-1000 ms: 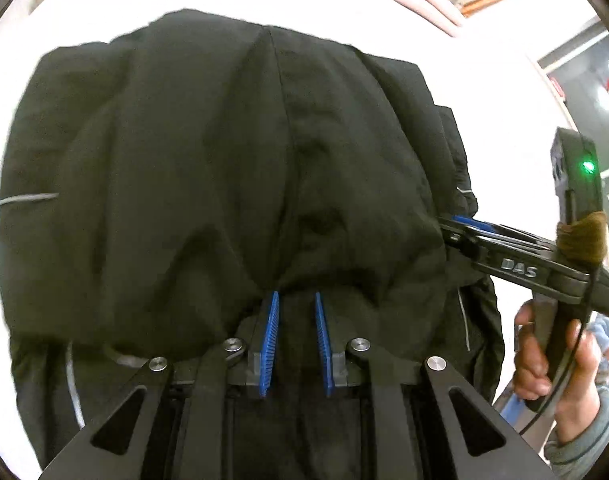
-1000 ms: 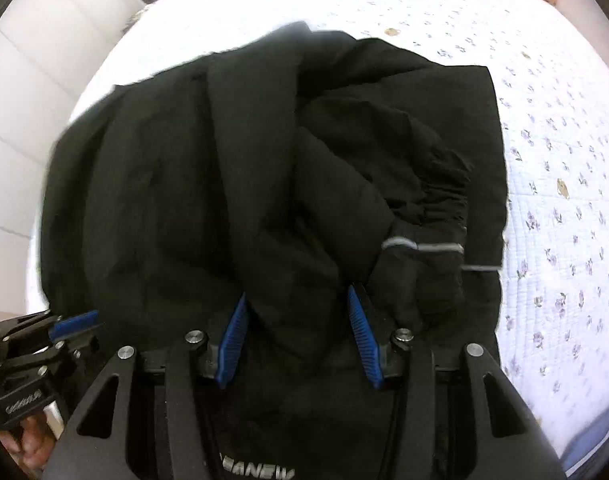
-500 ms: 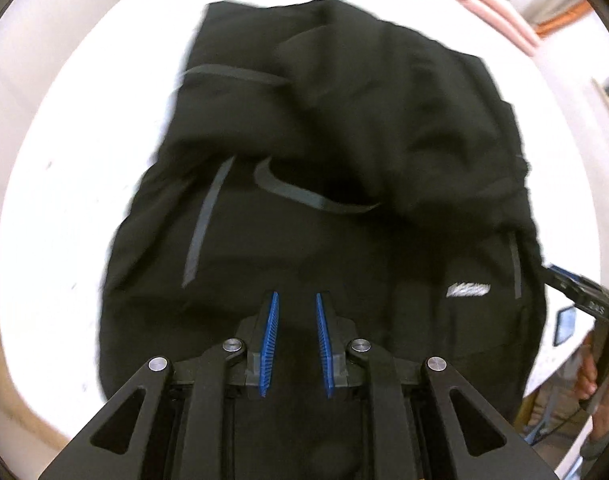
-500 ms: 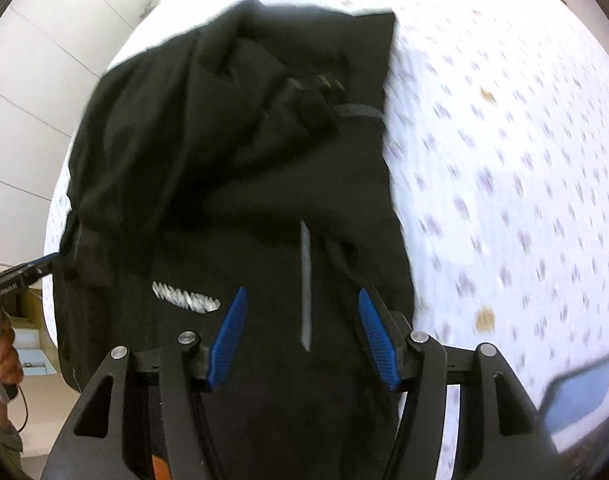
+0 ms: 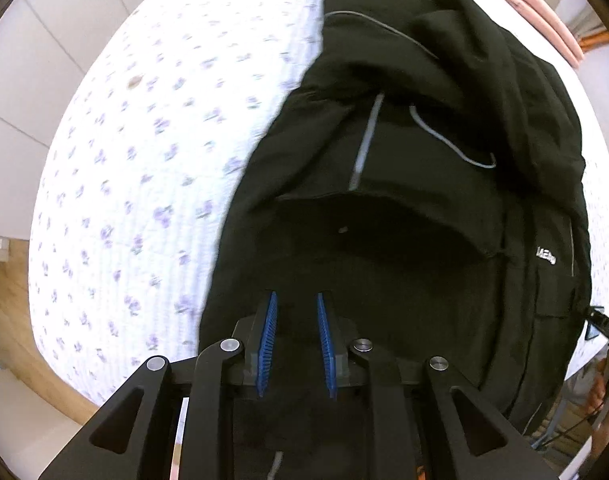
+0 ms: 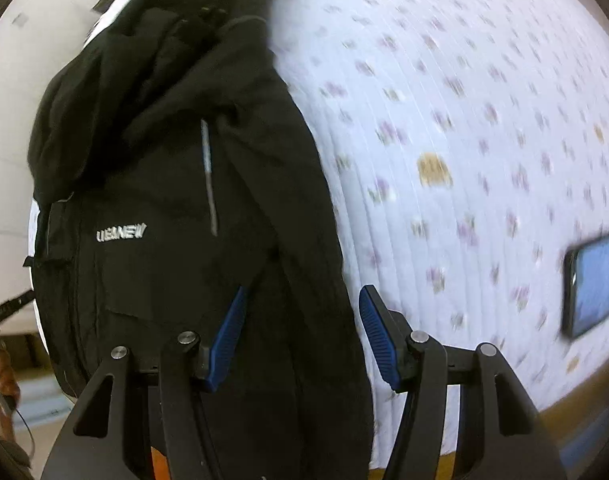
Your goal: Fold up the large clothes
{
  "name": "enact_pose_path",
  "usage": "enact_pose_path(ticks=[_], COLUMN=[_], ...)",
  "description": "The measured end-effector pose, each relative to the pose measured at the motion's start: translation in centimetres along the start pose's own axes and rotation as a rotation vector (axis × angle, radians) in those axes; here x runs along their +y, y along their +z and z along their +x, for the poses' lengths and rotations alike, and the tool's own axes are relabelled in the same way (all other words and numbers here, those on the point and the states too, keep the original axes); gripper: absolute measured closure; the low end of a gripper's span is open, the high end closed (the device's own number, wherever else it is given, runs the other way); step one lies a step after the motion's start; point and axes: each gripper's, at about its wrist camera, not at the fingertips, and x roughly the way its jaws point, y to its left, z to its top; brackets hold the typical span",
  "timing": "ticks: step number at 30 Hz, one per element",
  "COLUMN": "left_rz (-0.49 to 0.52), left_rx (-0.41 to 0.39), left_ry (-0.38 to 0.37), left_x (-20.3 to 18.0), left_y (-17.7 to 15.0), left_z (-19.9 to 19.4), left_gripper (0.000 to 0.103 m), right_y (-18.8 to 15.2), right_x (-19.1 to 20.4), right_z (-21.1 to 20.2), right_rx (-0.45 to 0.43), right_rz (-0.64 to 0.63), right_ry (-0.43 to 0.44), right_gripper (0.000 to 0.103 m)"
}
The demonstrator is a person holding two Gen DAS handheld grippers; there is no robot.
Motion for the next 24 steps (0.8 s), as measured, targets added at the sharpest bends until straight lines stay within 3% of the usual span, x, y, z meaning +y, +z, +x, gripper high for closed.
enact_pose_path(ticks=[5,13,17,20,24], left_rz=[-0.029,0.007,0.069,0.13,0.137], left_rx=[-0.022,-0.129,-0.124,-0.175,-0.189], left_ry=[-0.035,-0.094,-0.174,-0.11,-0.124], left_x=[4.2,9.2,9.7,9.4,10.2], left_y=[-1.3,-5.4,-9.4,-12.3,-14.7], left_z=[0.4,0.7,1.0,0.5,-0.9], left_gripper=[0.082,0.081,0.064,0.06,0.057], right_y=[-3.0,-7.7,-10.3,-13.0,-15.8], right_x=[-0.9,0.0,-1.0,-2.6,-4.2], right_z=[0.3,0.4,0.2,0.1,-0.9], right_rx=[-0.03,-0.161,-0.206,-0.212,-0.227], right_rz=[0.043,-0.033,0.001,0.085,0.117], right_ry=[-0.008,-0.052,-0.033,0.03,0.052], right_gripper=[0.041,0.041,0.041,0.041,0.041])
